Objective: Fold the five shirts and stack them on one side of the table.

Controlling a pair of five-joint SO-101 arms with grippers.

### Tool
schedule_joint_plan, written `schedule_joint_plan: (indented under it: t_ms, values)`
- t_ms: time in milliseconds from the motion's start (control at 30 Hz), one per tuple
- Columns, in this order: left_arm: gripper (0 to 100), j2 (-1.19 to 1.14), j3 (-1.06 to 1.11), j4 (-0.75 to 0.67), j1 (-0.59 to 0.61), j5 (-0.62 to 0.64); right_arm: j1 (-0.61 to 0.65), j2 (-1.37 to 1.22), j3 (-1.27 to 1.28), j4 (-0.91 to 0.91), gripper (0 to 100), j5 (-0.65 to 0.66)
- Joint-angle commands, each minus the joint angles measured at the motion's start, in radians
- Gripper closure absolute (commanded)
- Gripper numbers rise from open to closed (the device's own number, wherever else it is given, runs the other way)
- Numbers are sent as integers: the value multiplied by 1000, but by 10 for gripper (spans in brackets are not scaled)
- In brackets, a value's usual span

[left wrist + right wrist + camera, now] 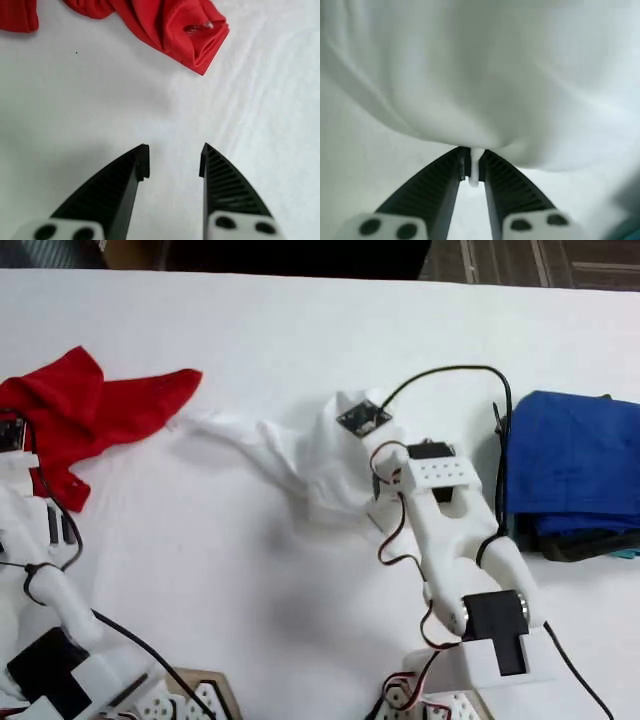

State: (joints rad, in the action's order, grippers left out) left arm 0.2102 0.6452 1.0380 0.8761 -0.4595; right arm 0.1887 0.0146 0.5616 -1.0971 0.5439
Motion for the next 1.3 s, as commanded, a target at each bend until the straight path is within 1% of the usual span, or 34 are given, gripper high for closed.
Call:
schedule_joint_plan:
  t_ms: [0, 100, 267, 333, 400, 500, 600, 667, 800, 833, 1000, 1100, 1167, 1267]
  values:
    - [809, 8, -41, -11, -31, 6, -10, 7, -83, -39, 978, -8]
    - [809, 8, -42, -11, -46, 6, -10, 64, -175, -117, 978, -3]
    - [809, 14, -87, -9, -89, 14, -22, 266, -390, -266, 978, 5]
    - [809, 14, -130, -11, -112, 64, -56, 321, -459, -306, 978, 32]
    - [809, 8, -176, -11, -141, 115, -117, 351, -505, -318, 978, 68]
    - [809, 8, -203, -17, -213, 166, -225, 375, -540, -295, 978, 95]
    - [809, 6, -202, -17, -322, 201, -308, 384, -549, -229, 978, 97]
    - [809, 6, -202, -17, -408, 203, -329, 377, -543, -173, 978, 92]
    - [806, 8, -209, -18, -569, 193, -321, 378, -502, -74, 978, 91]
    - [806, 11, -211, -18, -601, 176, -317, 378, -489, -62, 978, 89]
    - [804, 6, -236, 15, -741, -2, -291, 381, -387, -21, 978, 89]
    - [804, 3, -206, 37, -812, -68, -286, 384, -328, 22, 978, 89]
    - [804, 3, -185, -2, -839, -89, -286, 381, -302, 44, 978, 89]
    - [804, 3, -150, -118, -847, -114, -286, 380, -288, 56, 978, 89]
